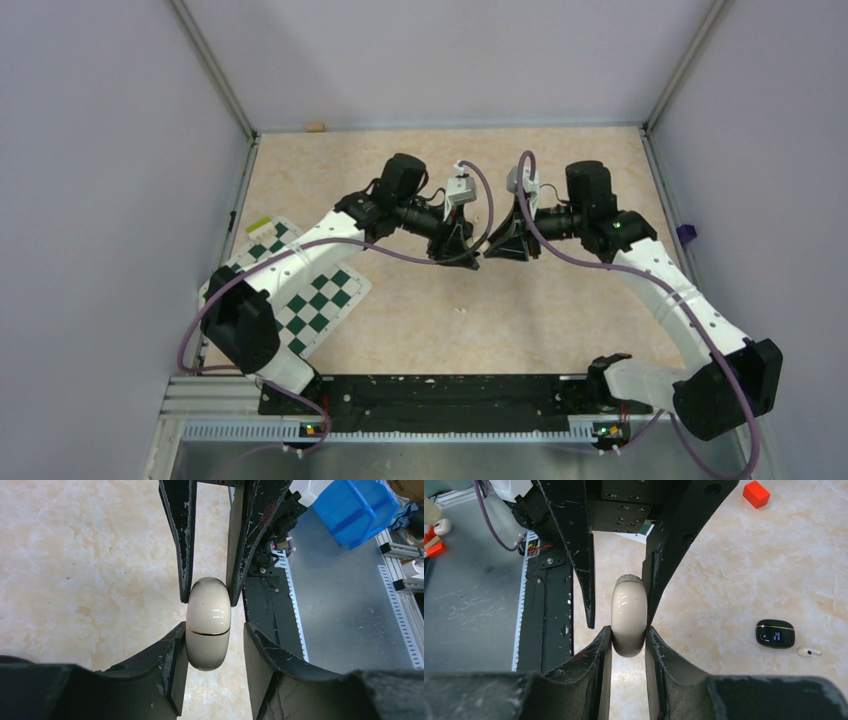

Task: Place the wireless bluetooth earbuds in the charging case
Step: Open the charging case.

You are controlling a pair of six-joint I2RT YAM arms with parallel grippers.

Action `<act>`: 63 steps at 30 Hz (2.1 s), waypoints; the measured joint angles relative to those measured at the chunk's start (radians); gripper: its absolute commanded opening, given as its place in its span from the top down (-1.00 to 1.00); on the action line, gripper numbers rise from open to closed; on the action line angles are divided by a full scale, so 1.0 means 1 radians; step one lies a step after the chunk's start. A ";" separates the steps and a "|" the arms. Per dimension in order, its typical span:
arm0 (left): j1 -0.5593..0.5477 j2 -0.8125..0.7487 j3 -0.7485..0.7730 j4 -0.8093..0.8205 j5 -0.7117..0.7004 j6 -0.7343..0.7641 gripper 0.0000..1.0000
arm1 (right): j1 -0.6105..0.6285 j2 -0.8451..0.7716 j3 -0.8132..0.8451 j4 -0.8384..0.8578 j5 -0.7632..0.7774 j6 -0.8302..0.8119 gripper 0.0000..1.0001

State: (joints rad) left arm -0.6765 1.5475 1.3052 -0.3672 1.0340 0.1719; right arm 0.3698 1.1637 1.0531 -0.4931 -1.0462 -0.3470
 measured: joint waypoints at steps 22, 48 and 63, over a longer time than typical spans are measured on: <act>0.003 0.000 0.000 0.002 -0.014 0.000 0.93 | -0.006 0.008 0.000 -0.001 -0.010 -0.001 0.34; 0.006 0.000 0.000 0.019 -0.002 0.015 1.00 | -0.052 -0.049 0.000 -0.002 0.087 -0.019 0.02; 0.014 0.000 0.000 -0.009 0.050 0.041 1.00 | -0.061 -0.148 0.061 -0.005 0.180 -0.027 -0.77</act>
State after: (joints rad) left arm -0.6628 1.5475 1.3056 -0.3759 1.0836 0.2127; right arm 0.3088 1.0153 1.1141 -0.4976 -0.8661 -0.3737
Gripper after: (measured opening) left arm 0.330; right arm 0.870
